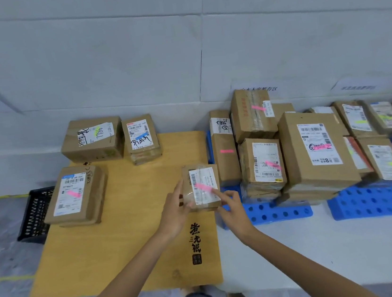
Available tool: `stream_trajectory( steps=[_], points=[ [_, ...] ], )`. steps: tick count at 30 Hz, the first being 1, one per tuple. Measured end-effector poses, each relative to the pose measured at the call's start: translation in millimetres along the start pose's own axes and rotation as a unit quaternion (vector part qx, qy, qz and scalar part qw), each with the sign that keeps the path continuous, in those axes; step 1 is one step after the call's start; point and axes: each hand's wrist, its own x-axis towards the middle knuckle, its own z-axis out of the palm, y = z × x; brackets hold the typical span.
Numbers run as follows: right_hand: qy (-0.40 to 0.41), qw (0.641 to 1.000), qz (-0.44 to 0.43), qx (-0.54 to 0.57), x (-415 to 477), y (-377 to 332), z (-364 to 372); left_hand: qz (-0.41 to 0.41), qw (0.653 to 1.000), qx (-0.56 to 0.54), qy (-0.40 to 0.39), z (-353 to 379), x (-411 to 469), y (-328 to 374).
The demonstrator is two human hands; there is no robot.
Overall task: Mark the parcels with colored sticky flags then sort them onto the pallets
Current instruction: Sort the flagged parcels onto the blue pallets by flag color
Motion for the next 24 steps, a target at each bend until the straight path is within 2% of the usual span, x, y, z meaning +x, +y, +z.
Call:
stream_trajectory(
  steps=[4, 12, 24],
  points=[
    [0.014, 0.998, -0.022, -0.057, -27.7, 16.1, -15.8, -0.035, 0.995, 0.084, -0.043, 21.9, -10.9, -11.2],
    [0.014, 0.995, 0.018, -0.099, -51.1, 46.4, -41.8, -0.049, 0.992, 0.094, -0.063, 61.9, -29.4, -16.7],
    [-0.009, 0.989, 0.081, -0.127, -55.3, 75.7, -51.7, -0.122, 0.974, 0.092, -0.168, 92.1, -19.7, -23.1]
  ],
)
